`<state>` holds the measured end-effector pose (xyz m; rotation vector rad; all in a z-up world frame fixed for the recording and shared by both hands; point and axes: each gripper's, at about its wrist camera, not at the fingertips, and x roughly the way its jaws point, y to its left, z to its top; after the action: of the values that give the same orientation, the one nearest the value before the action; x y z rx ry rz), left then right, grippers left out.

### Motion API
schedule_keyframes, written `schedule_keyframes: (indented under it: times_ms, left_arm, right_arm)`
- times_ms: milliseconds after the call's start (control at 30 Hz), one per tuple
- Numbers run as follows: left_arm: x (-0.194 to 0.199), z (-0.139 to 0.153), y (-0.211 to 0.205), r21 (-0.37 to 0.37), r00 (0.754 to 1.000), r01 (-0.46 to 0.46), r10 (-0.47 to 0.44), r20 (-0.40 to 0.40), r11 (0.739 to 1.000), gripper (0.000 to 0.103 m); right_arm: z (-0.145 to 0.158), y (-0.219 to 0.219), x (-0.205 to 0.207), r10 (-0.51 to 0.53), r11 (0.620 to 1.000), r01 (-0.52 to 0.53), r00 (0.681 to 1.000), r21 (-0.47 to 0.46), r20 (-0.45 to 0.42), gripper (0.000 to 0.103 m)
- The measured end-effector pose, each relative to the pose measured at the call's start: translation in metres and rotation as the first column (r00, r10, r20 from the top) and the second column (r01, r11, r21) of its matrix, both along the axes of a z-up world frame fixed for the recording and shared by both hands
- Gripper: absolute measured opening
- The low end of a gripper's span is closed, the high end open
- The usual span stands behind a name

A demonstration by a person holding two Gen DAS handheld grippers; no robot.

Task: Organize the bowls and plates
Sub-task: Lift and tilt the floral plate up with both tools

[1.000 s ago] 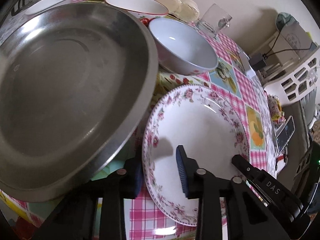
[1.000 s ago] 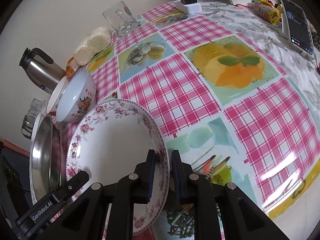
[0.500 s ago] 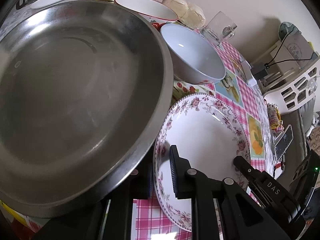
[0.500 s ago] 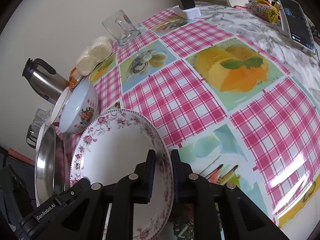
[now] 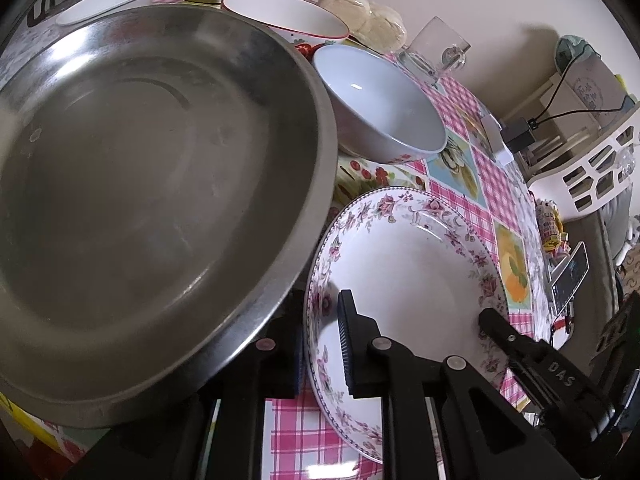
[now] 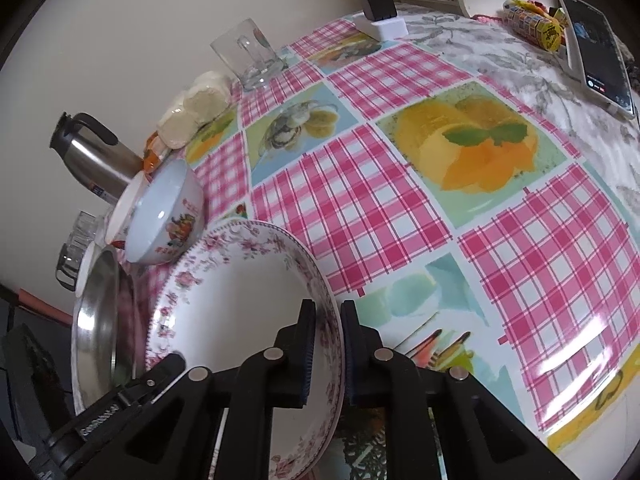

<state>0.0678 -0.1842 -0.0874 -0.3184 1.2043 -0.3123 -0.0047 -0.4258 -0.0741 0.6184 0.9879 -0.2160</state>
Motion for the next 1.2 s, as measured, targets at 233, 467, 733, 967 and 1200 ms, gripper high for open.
schedule_keyframes:
  times_ms: [233, 467, 733, 967, 1200]
  left_arm:
    - [-0.001, 0.004, -0.005, 0.004, 1.0, 0.017, -0.017, 0.004, 1.0, 0.016]
    - [-0.003, 0.009, -0.008, 0.007, 0.999, 0.037, -0.037, 0.018, 0.999, 0.016]
    - [-0.012, 0.029, -0.011, 0.013, 0.993, 0.079, -0.08, 0.087, 0.997, 0.016]
    - [-0.02, 0.049, -0.011, -0.012, 0.984, 0.108, -0.105, 0.143, 0.994, 0.016]
    - [-0.022, 0.077, 0.002, -0.014, 0.969, 0.09, -0.085, 0.23, 0.996, 0.016]
  right_arm:
    - [0.024, 0.004, -0.003, 0.048, 0.997, -0.046, 0.998, -0.061, 0.031, 0.014]
    - [0.034, 0.004, -0.007, 0.061, 0.995, -0.057, 0.997, -0.085, 0.039, 0.014]
    - [0.052, 0.001, -0.016, 0.059, 0.994, -0.051, 0.995, -0.102, 0.076, 0.014]
    - [0.074, 0.001, -0.025, 0.053, 0.991, -0.036, 0.99, -0.132, 0.128, 0.014]
    - [0.094, 0.01, -0.028, 0.074, 0.989, -0.046, 0.976, -0.141, 0.203, 0.014]
